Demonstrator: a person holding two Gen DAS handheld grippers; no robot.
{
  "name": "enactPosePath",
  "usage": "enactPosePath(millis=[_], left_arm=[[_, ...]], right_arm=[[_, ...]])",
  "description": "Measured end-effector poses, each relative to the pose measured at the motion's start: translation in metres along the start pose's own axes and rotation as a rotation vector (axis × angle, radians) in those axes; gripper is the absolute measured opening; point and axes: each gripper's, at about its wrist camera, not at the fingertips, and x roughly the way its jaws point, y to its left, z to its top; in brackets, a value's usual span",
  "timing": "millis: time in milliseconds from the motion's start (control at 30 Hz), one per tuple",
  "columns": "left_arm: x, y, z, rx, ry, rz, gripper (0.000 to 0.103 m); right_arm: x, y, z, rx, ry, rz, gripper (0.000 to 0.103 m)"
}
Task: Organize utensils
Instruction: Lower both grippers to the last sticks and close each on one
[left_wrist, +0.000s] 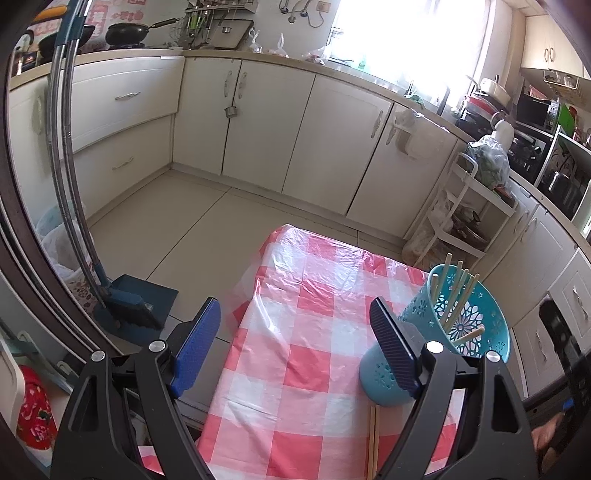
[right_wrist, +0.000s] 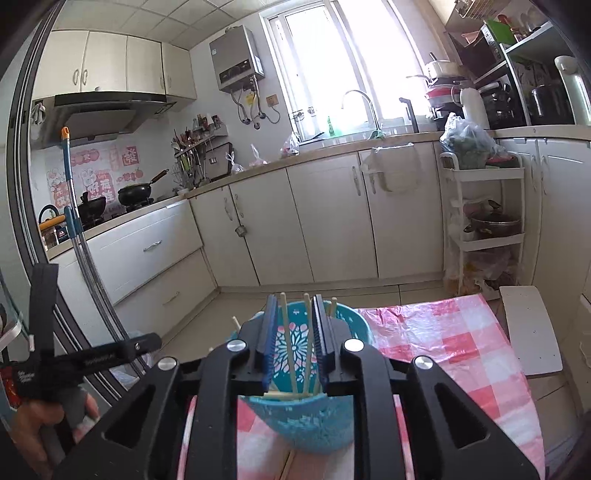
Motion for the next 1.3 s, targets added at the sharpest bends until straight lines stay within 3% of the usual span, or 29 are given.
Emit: enactPosePath(millis=[100, 233, 400, 533, 867, 1100, 1300], left_arm=[[-0.001, 0.001, 0.001, -0.005, -0.002, -0.002, 0.079], [-0.002, 0.003, 0.000, -0.004, -0.005, 0.001, 0.079], [-0.003, 0.009, -0.001, 0.000, -0.003, 0.016, 0.079], [-0.005, 0.020, -0.004, 0.015, 0.011, 0.044, 0.079], [0.002, 0.045, -0.012, 0.031, 0.083, 0.106, 0.079], [0.011, 0.026, -0.021, 0.110, 0.121, 0.097, 0.079], [0.027, 0.000, -0.041, 0.219, 0.198, 0.089, 0.079]], right_arm=[[-0.021, -0.002, -0.020, 0.011, 0.038, -0.016, 0.023], [-0.031, -0.003, -0.063, 0.026, 0.156, -0.030, 0.024], [-0.010, -0.006, -0.118, 0.054, 0.375, -0.040, 0.025], [0.012, 0.001, -0.137, 0.045, 0.473, -0.025, 0.025], [0.036, 0.016, -0.155, 0.019, 0.534, -0.007, 0.024], [0.061, 0.021, -0.152, -0.014, 0.547, -0.050, 0.023], [0.064, 0.018, -0.150, -0.049, 0.567, -0.053, 0.013]])
